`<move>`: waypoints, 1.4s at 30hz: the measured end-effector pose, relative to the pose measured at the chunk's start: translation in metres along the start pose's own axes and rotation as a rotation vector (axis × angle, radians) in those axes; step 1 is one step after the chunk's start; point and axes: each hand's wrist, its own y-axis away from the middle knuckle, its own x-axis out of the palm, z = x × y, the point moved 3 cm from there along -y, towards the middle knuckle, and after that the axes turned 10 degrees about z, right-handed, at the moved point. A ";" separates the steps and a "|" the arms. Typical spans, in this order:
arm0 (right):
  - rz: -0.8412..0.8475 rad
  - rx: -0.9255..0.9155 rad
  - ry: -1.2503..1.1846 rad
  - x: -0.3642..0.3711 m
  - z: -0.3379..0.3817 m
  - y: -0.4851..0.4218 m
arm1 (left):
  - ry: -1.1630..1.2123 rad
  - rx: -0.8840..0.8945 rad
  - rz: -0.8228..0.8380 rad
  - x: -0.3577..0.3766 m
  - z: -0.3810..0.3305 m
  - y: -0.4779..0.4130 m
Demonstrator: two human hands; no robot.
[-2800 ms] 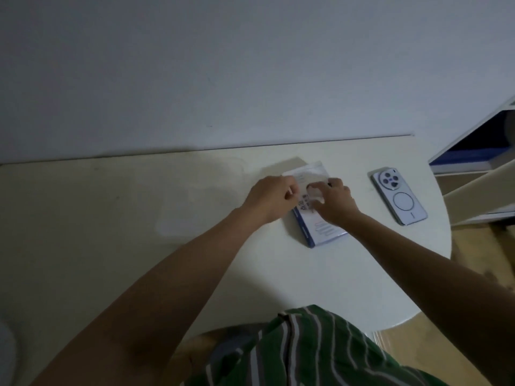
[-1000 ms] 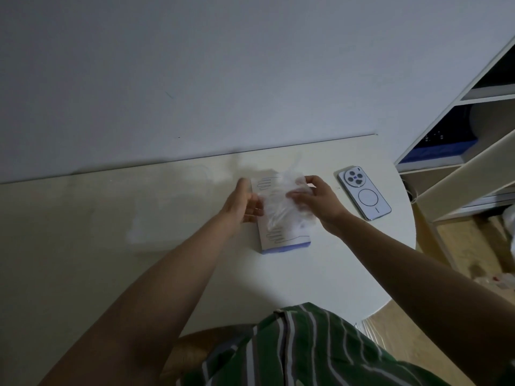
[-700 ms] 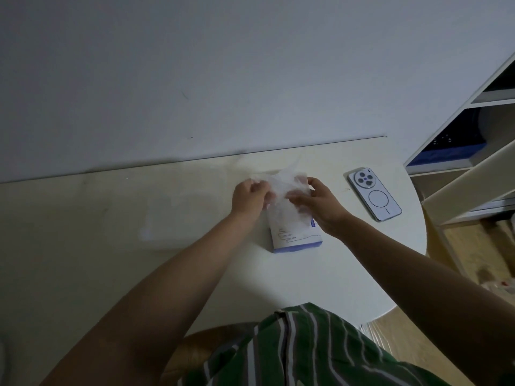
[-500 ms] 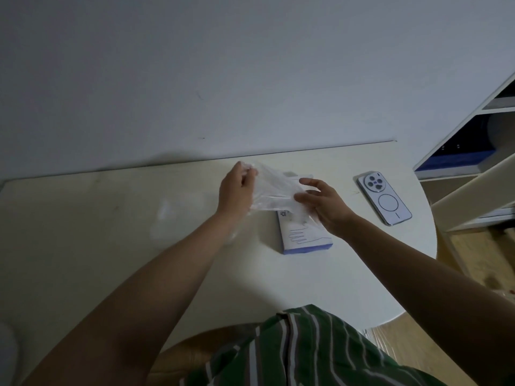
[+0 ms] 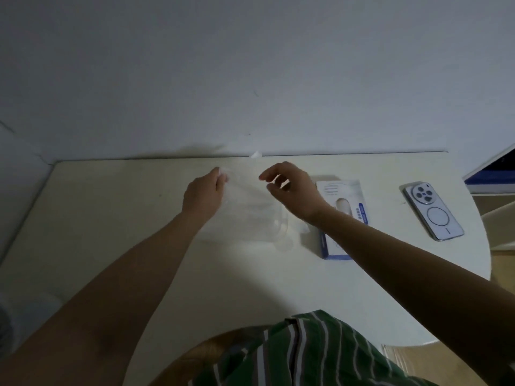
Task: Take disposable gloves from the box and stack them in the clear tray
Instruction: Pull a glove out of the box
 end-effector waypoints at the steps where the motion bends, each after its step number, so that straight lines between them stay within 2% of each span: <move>1: 0.089 0.002 0.097 0.013 0.003 -0.007 | -0.041 -0.008 0.005 -0.001 0.001 0.001; 5: 0.396 0.160 0.456 0.063 -0.009 -0.028 | -0.194 -0.089 0.102 -0.002 0.011 0.002; 7: 0.449 0.211 0.513 0.080 -0.016 -0.034 | -0.241 -0.132 0.156 -0.003 0.016 0.001; 9: 0.483 0.233 0.540 0.091 -0.022 -0.038 | -0.280 -0.132 0.118 -0.004 0.015 0.001; 12: 0.529 0.263 0.543 0.105 -0.030 -0.044 | -0.344 0.062 -0.055 -0.006 0.006 0.001; 13: 0.545 0.277 0.526 0.110 -0.033 -0.047 | -0.333 0.139 -0.060 -0.004 0.003 -0.001; 15: 0.582 0.305 0.479 0.118 -0.037 -0.049 | -0.277 0.195 0.066 0.008 -0.002 -0.004; 19: 0.598 0.417 0.375 0.123 -0.044 -0.058 | -0.287 -0.057 0.576 0.042 0.019 -0.012; 21: 0.561 0.478 0.374 0.120 -0.051 -0.062 | -0.245 -0.128 0.684 0.051 0.032 -0.014; 25: 0.548 0.608 0.518 0.114 -0.067 -0.063 | -0.227 -0.164 0.745 0.062 0.045 -0.017; 29: 0.578 0.709 0.426 0.118 -0.076 -0.056 | -0.300 -0.214 0.793 0.078 0.051 -0.020; 33: 0.656 0.643 0.620 0.127 -0.075 -0.052 | -0.271 -0.266 0.787 0.085 0.056 -0.025; 39: 0.667 0.624 0.607 0.120 -0.063 -0.049 | -0.322 -0.264 0.839 0.075 0.050 -0.022; 42: 0.677 0.545 0.596 0.106 -0.047 -0.051 | -0.316 -0.238 0.767 0.060 0.041 -0.018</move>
